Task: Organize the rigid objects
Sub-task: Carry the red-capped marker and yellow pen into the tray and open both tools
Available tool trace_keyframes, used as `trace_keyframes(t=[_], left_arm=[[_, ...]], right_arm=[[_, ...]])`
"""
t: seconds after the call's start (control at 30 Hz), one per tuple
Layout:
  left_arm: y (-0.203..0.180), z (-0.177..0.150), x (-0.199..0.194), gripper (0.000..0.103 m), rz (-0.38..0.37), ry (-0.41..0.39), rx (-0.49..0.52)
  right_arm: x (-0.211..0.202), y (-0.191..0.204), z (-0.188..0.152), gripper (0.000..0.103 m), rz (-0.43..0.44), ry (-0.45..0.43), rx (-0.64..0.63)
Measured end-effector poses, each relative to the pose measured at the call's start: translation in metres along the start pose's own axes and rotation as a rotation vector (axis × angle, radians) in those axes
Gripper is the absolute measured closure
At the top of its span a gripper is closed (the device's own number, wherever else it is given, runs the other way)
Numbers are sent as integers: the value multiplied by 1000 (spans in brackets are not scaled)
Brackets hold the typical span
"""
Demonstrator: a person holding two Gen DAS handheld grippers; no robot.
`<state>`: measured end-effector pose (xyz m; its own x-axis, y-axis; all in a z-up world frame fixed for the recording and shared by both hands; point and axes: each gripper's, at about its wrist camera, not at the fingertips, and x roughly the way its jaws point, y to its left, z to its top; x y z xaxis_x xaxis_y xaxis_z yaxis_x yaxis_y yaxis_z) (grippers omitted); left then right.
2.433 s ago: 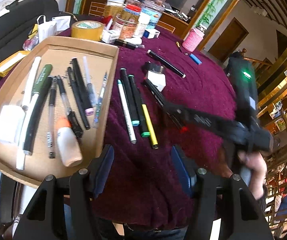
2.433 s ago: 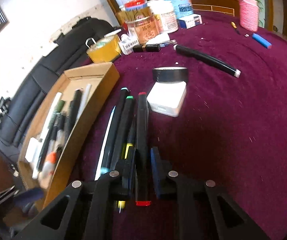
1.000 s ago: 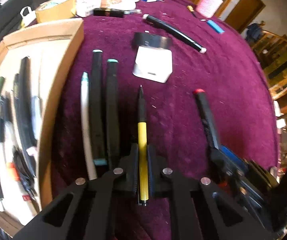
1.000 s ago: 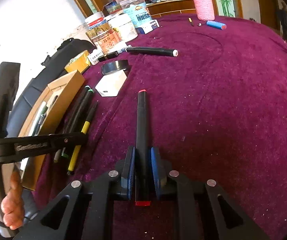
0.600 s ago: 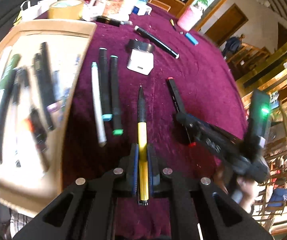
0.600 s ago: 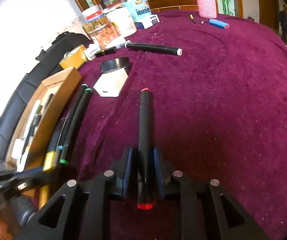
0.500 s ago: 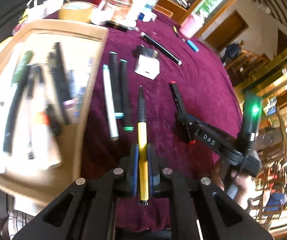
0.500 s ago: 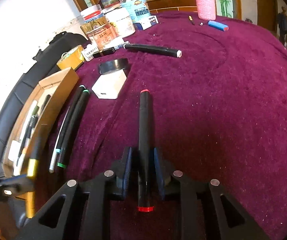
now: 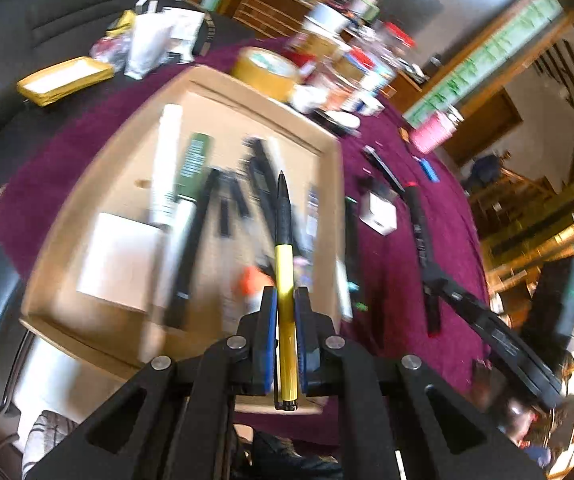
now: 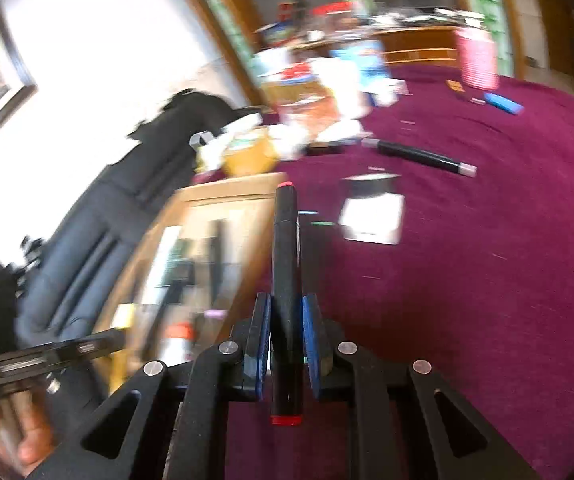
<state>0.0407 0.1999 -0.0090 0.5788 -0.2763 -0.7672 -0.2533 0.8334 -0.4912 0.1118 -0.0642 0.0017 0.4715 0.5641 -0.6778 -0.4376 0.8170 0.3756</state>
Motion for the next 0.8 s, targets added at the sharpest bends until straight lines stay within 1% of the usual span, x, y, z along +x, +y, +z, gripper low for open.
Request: trace_keyframes(t=[0.1,0.17,0.27,0.4,0.47,0.53,0.6,0.67,0.8], left_arm=[[16,9,6,95,3,2,-38],[24,14,10,95,18,-3,-46],[30,17,23,95,29,30,-42],[30,17,35,95,35,59,-27],[29,16,38,95,52,67,-15],[29,15,39,95,54,70,-13],[31,15,43,95,61,82,-12],[32,15,46,95,60,91,-13],[34,16,54,95,63,108,-23]], right_arm=[[17,32,5,86,56,29,-44],[29,46,8,86,61,44,-67],[50,62,10,86,77,83,-88],[81,71,13,86,79,137,-99],[92,74,15,86,79,159,-107],[104,76,14,86,84,186,-122],[113,76,12,86,72,204,-132],[121,76,10,86,81,229,-134],[129,80,6,86,68,245,-169]])
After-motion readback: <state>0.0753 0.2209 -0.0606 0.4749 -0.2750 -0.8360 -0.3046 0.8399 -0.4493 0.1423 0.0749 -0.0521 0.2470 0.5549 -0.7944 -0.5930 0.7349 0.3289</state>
